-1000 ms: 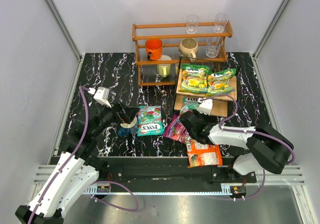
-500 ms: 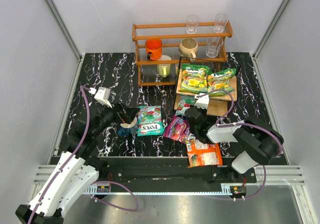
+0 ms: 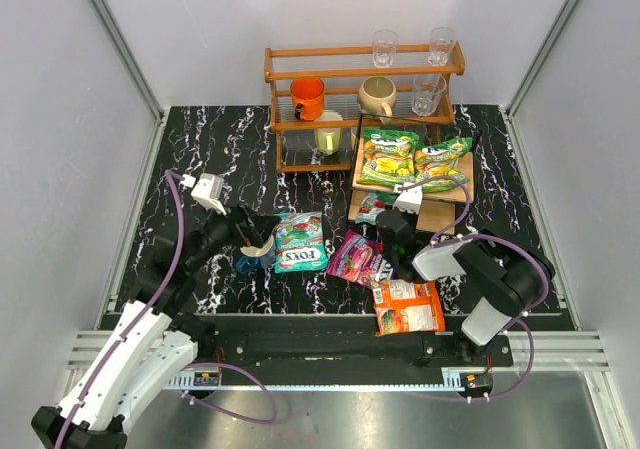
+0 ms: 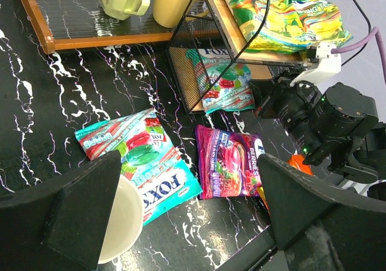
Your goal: Place and organize the candy bags onto the shelf
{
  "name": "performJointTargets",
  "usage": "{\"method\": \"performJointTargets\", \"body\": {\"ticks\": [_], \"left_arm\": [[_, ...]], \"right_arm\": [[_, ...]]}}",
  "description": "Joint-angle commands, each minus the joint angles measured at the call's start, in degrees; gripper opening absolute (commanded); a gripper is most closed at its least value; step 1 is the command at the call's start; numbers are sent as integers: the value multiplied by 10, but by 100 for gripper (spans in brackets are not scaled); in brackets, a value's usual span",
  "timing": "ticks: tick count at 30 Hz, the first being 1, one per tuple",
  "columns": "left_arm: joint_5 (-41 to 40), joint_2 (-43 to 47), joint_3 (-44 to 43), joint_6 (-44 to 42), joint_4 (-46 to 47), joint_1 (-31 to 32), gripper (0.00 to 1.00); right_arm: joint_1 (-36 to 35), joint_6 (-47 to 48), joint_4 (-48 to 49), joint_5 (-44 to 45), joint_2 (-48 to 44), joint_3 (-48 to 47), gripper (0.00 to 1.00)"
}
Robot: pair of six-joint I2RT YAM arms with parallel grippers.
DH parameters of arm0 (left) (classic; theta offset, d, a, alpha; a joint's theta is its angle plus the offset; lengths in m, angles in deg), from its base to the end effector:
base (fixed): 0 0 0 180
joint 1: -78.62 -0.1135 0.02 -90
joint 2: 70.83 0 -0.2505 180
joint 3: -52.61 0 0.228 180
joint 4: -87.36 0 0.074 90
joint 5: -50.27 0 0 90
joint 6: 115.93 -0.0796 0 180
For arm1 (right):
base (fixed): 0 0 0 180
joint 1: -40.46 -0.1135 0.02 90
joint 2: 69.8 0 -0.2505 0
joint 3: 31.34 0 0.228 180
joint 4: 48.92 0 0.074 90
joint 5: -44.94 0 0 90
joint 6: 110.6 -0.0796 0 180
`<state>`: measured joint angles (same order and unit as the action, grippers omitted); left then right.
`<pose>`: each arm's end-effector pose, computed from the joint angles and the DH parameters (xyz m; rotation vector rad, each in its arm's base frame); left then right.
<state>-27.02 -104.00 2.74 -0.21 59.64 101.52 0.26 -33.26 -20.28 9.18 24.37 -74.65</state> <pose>0.1567 -0.0852 0.2871 0.1224 1.8261 -0.8033 0.2660 0.1402 0.1409 0.1638 1.7944 -0.2720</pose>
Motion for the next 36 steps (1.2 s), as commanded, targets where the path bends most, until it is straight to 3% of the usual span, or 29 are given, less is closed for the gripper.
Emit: {"method": "performJointTargets", "body": {"ticks": [1,5,9,10,13,16,25,32,36], "left_arm": [[-12,-5,-1,-10,34,1,99],[-11,-9,1,-12,37,1,99],[-9,-10,0,-14,38,2,99],[-9,-10,0,-15,37,1,99],[-8,-8,-1,-14,38,1,99],[-7,-6,-2,-11,37,1,99],[-12,14,-2,3,28,2,99],[-15,27,2,10,16,2,99],[-17,33,4,14,14,1,99]], "right_arm": [[9,11,44,5,11,-22,0],[14,13,41,-4,17,-26,0],[13,11,38,-20,-3,-17,30],[14,8,37,-25,-16,-10,43],[13,4,26,-33,-46,2,54],[13,-4,-2,-41,-84,10,59],[-2,-90,-129,-85,-198,37,63],[-135,-141,-188,-18,-223,40,64],[-223,-172,-196,3,-184,13,66]]}}
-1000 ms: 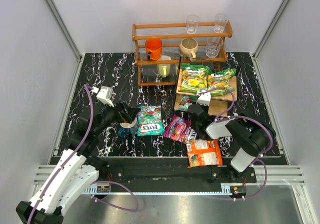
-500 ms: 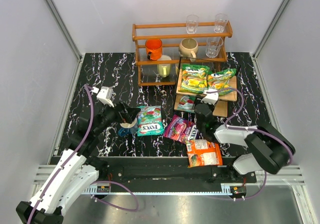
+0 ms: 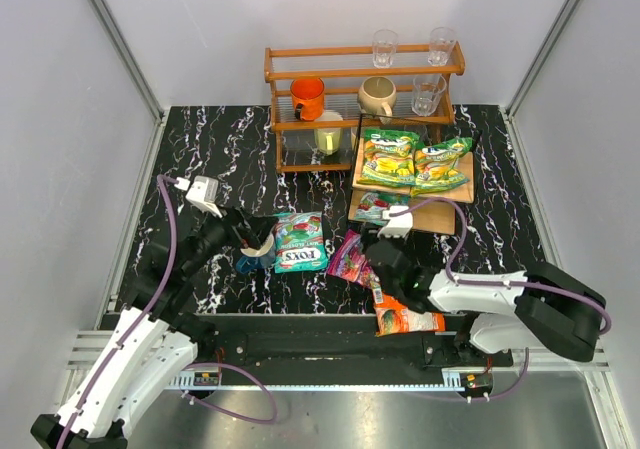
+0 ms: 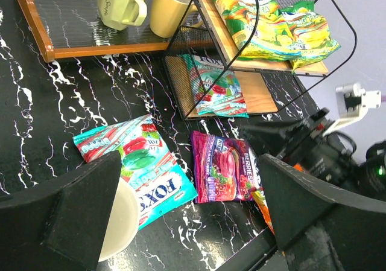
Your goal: Place and organize the candy bags onto the shelf
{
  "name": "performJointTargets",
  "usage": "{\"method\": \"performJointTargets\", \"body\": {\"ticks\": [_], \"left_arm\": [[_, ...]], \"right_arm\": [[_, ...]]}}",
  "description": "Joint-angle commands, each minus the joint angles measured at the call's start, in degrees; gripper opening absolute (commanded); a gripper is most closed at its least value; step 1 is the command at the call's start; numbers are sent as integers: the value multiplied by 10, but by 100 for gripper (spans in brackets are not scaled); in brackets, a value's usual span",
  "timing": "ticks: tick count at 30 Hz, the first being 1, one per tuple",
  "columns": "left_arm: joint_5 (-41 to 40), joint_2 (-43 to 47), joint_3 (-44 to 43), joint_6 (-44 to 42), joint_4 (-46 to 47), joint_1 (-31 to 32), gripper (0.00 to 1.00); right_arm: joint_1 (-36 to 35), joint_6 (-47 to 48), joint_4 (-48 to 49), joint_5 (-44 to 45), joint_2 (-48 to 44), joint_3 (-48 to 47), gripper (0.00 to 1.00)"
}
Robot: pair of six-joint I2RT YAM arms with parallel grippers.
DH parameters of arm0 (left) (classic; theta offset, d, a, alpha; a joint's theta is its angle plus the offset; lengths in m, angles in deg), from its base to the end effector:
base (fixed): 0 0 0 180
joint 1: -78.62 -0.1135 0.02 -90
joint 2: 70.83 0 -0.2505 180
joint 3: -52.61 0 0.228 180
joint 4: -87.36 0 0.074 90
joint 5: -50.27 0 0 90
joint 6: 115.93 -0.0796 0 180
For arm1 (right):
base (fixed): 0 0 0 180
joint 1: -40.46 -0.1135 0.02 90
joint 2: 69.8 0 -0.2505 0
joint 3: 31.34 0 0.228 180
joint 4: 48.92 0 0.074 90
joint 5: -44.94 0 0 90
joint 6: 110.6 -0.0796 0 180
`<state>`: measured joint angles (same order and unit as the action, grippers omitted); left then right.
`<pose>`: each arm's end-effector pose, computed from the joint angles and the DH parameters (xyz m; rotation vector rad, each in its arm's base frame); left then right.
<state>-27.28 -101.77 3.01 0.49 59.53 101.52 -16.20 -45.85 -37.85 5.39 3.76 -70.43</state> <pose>0.1508 -0.0823 0.2911 0.1112 1.7949 -0.8137 0.1895 0.1764 0.1752 0.0475 1.8278 0.1306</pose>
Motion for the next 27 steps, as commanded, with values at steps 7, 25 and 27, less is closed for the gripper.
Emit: {"method": "performJointTargets", "body": {"ticks": [7,25,27], "left_arm": [[-15,13,-4,0,6,1,99],[-19,18,2,-4,2,1,99],[-20,19,2,-4,2,1,99]], "right_arm": [[-74,-30,89,-68,135,-63,69],[-79,-75,185,-178,303,-118,68],[-81,-82,188,-184,310,-118,63]]}}
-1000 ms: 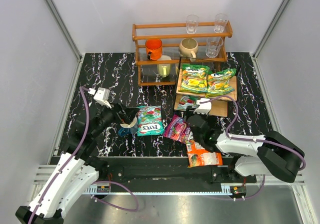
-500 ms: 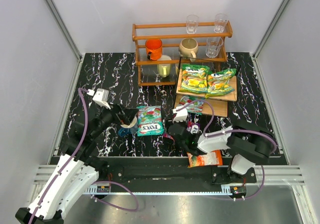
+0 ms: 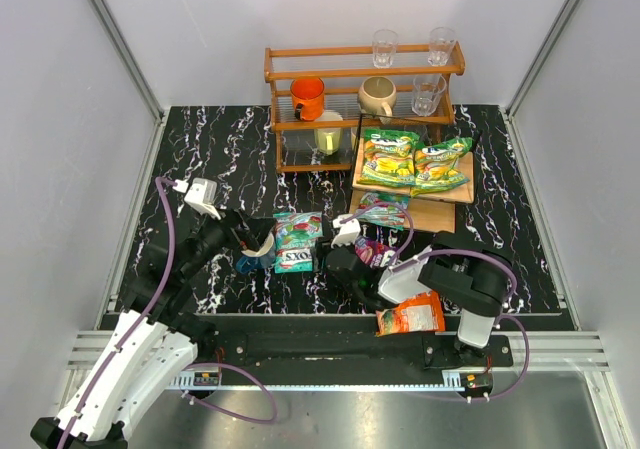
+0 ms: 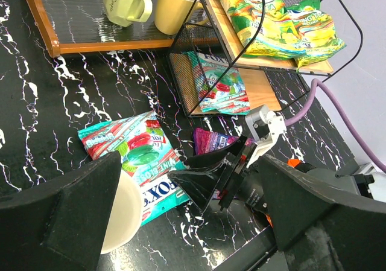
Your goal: Place and organize the candy bags onto the shelf
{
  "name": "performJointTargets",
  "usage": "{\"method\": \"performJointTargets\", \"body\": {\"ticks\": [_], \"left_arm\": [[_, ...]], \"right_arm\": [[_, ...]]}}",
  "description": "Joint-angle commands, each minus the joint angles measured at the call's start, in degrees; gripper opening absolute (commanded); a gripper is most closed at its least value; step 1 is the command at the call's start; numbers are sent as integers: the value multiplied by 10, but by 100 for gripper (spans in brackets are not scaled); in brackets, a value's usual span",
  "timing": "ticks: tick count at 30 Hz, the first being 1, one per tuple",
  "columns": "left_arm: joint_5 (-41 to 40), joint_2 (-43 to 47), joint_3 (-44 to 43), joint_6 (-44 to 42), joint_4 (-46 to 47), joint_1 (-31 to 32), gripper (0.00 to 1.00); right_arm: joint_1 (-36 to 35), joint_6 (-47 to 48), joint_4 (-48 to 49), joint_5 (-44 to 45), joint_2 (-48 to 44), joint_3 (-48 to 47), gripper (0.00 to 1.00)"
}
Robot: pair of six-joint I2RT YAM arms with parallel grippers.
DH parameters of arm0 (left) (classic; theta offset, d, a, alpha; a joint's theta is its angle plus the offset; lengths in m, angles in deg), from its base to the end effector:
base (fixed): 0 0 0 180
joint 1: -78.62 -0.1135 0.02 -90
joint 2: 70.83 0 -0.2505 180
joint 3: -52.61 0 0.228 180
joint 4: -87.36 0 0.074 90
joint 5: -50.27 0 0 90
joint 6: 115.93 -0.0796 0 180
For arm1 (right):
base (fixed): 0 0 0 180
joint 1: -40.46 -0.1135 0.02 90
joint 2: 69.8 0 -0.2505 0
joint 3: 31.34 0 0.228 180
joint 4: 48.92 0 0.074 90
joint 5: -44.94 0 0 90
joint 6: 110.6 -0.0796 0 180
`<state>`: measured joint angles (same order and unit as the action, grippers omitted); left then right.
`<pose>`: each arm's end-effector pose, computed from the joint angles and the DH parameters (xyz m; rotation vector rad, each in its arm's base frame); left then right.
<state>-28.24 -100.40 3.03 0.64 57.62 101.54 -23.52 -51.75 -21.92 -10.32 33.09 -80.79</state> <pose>0.1469 -0.0793 0.2894 0.0953 1.8042 -0.7998 0.1884 0.2825 0.1125 -0.1876 1.9669 0.4775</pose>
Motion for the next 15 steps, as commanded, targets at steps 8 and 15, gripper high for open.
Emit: {"method": "performJointTargets", "body": {"ticks": [8,15], "left_arm": [[-7,8,4,1,22,2,99],[-3,10,6,9,30,1,99]], "right_arm": [[-9,-37,-2,2,-64,37,0],[-26,-22,-223,-8,-283,43,0]]}}
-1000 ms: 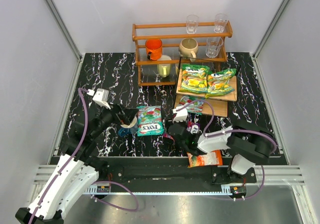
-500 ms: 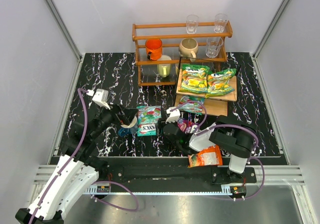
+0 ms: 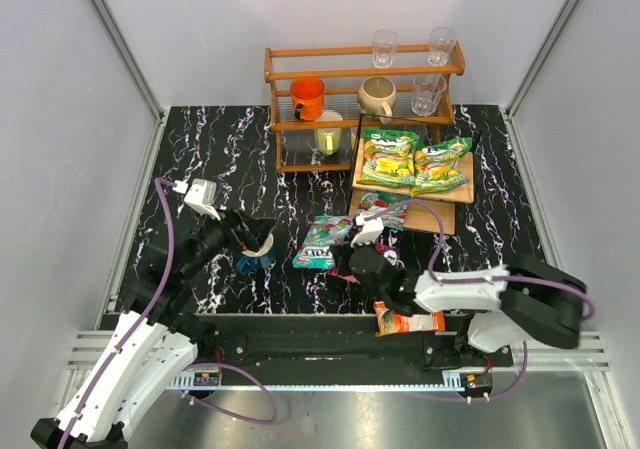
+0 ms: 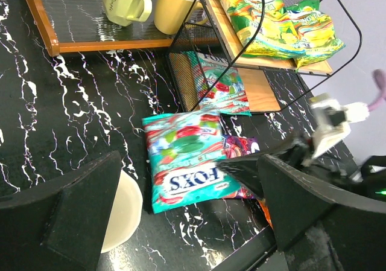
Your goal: Place and organize the candy bags onto the shelf
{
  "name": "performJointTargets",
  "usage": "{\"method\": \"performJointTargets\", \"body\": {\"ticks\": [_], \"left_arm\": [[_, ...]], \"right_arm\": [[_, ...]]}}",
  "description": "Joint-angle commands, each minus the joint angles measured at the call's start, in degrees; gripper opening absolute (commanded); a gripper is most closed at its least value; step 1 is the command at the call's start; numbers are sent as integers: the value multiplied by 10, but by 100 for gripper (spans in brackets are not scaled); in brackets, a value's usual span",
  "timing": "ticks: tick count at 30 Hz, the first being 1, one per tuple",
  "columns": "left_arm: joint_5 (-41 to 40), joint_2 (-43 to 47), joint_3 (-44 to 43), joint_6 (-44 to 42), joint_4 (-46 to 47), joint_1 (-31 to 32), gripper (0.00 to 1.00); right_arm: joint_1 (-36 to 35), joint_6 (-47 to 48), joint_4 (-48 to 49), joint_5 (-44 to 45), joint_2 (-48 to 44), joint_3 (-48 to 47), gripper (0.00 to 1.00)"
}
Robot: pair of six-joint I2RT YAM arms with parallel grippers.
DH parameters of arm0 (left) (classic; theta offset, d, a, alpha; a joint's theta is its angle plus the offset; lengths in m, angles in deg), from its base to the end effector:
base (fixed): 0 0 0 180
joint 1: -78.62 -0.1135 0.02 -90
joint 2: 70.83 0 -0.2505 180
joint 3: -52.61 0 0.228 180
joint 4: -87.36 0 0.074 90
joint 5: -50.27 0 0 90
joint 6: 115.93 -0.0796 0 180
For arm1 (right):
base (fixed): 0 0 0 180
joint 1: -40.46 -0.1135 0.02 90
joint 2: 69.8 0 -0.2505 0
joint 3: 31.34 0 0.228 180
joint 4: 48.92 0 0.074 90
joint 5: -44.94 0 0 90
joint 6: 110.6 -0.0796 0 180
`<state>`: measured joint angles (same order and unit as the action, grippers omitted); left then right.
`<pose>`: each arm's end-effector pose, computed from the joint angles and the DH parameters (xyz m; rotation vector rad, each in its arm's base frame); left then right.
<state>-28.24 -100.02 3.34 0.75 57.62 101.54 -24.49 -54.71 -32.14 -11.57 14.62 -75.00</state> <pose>0.1461 -0.0790 0.2884 0.0937 1.8033 -0.8014 0.1654 0.2501 0.1569 -0.1490 1.9540 0.5749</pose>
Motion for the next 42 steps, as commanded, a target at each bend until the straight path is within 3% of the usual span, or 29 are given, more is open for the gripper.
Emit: {"method": "performJointTargets", "body": {"ticks": [1,6,11,12,13,15,18,21,24,26,32,36,42], "left_arm": [[-1,6,3,8,31,1,99],[-1,7,2,14,30,2,99],[1,10,0,15,20,1,99],[1,11,1,16,20,1,99],[0,12,1,18,20,2,99],[-1,13,2,20,19,1,99],[4,12,-1,21,16,1,99],[5,15,-3,18,10,1,99],[3,16,-4,16,6,1,99],[3,18,-4,16,5,1,99],[9,11,-3,17,10,1,99],[11,5,-3,18,16,1,99],[10,7,-3,12,13,1,99]], "right_arm": [[-22,5,-144,-5,-115,-18,0],[-78,-21,-267,-23,-189,-17,0],[-141,-148,-426,33,-187,-44,0],[-162,-165,-431,25,-181,-51,20],[-174,-165,-422,19,-165,-55,34],[-227,-132,-398,18,-146,-74,51],[-272,-77,-398,71,-130,-100,52],[-272,-48,-385,138,-160,-74,53],[-233,-4,-379,152,-209,-48,53],[-165,25,-370,118,-246,-35,55],[1,194,-348,-139,-291,-30,72],[60,244,-368,-285,-211,-79,75],[98,287,-346,-370,-98,-112,78]]}}
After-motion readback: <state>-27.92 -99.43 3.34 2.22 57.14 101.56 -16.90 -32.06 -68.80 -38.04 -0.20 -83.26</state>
